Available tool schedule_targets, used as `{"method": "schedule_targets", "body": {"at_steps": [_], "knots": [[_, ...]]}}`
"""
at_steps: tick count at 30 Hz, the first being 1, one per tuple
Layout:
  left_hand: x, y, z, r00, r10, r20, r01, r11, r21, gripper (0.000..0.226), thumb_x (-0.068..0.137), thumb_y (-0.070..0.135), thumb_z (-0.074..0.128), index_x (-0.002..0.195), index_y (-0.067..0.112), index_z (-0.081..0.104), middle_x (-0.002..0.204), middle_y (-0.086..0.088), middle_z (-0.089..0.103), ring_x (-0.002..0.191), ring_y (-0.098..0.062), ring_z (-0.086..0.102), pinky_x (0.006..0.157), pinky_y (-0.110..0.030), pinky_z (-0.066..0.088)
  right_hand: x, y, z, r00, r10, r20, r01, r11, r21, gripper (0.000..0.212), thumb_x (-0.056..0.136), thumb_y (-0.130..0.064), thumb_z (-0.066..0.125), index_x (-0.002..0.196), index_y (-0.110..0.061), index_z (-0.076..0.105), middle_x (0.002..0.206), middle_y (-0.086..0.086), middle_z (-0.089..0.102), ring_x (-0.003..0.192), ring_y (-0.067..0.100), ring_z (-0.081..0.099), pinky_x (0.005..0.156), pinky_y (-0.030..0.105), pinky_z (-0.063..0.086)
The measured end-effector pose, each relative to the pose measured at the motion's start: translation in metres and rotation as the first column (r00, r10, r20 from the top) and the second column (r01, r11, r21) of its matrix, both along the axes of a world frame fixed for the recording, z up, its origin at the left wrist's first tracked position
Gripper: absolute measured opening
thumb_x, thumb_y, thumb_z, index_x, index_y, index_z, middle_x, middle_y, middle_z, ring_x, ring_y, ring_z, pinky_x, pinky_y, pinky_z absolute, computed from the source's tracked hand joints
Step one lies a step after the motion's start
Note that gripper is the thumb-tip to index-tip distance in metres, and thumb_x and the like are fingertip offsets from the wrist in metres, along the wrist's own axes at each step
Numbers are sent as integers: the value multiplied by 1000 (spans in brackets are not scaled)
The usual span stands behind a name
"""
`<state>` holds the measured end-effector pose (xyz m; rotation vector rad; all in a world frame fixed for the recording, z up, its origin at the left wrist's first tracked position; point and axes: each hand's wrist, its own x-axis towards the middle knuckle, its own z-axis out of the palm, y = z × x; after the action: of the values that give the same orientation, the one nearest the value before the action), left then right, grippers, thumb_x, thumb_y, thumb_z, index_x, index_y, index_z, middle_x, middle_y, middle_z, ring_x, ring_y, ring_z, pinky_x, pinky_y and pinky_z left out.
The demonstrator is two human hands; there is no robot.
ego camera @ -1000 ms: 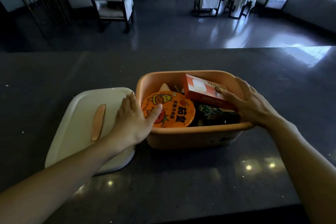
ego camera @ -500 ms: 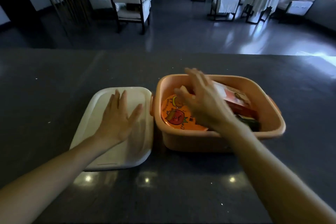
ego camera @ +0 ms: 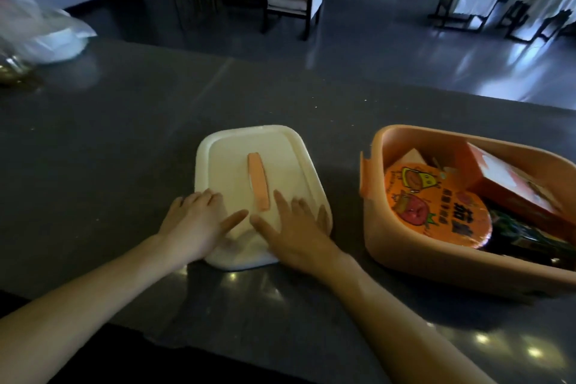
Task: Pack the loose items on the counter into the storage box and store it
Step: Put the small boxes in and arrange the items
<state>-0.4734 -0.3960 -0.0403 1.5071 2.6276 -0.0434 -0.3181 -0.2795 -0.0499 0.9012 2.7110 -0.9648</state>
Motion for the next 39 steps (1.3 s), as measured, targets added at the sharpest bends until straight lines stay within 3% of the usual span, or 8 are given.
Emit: {"method": "schedule_targets", "body": {"at_steps": [6, 9, 12, 15, 20, 25, 33, 39], "knots": [[-17, -7, 14, 1000, -7, -28, 9, 997, 71, 93, 63, 76, -14, 85, 25, 60, 67, 6, 56, 55, -9, 53, 45, -24, 33, -29, 25, 2, 995, -76, 61, 63, 979, 194, 75, 84, -71, 13, 145, -34, -11, 156, 1, -12, 141, 27, -16, 107, 57, -13], [-64, 9, 13, 996, 85, 28, -87, 994, 62, 80, 79, 74, 12, 129, 20, 42, 127, -7, 50, 110, -20, 53, 80, -35, 45, -25, -5, -4, 969, -245, -40, 248, 963, 106, 84, 79, -76, 21, 142, -34, -16, 153, 8, -22, 138, 34, -22, 107, 58, -10], [-103, 18, 5, 988, 153, -25, -155, 982, -110, 88, 75, 76, 6, 147, 26, 4, 155, -15, 2, 141, -34, 8, 113, -50, 11, -26, -18, -12, 979, -205, 2, 203, 971, 126, 93, 77, -78, 27, 139, -33, -25, 148, 13, -32, 134, 37, -30, 107, 56, -13], [-120, 14, -3, 969, 239, 66, -222, 954, -202, 95, 66, 81, 1, 147, 30, 3, 155, -14, 1, 141, -35, 5, 111, -56, 5, -31, 6, -10, 983, -185, 10, 179, 962, 204, 98, 78, -75, 35, 142, -28, -23, 149, 13, -32, 135, 33, -29, 110, 51, -12], [-120, 10, 0, 965, 263, 2, -262, 962, -70, 85, 64, 82, 0, 117, 29, 40, 129, -17, 39, 118, -39, 38, 98, -53, 28, -36, 34, -4, 931, -363, 25, 348, 908, 234, 100, 80, -69, 43, 144, -24, -18, 150, 23, -21, 139, 38, -17, 112, 48, -5], [-137, 19, -10, 903, 351, 246, -381, 921, 85, 69, 87, 64, 28, 137, 17, 30, 138, -17, 40, 125, -39, 38, 103, -51, 30, -40, 10, -7, 900, -435, 26, 433, 899, 74, 99, 83, -62, 46, 141, -25, -23, 150, 28, -11, 139, 42, -9, 111, 51, -6], [-150, 11, 25, 738, 512, 439, -654, 704, 279, 87, 89, 66, 12, 117, -3, 56, 121, -32, 53, 114, -45, 49, 90, -45, 38, -51, 18, 50, 841, -473, -263, 421, 877, -231, 98, 82, -42, 62, 143, -31, -14, 150, 17, 8, 132, 35, 27, 102, 47, 37], [-167, 24, 61, 618, 485, 619, -766, 549, 335, 106, 67, 84, 6, 127, 7, 50, 130, -28, 49, 118, -44, 47, 101, -55, 37, -33, 42, 116, 744, -440, -504, 443, 888, -122, 91, 83, -47, 59, 145, -28, -5, 152, 18, 10, 134, 38, 24, 103, 53, 33]]}}
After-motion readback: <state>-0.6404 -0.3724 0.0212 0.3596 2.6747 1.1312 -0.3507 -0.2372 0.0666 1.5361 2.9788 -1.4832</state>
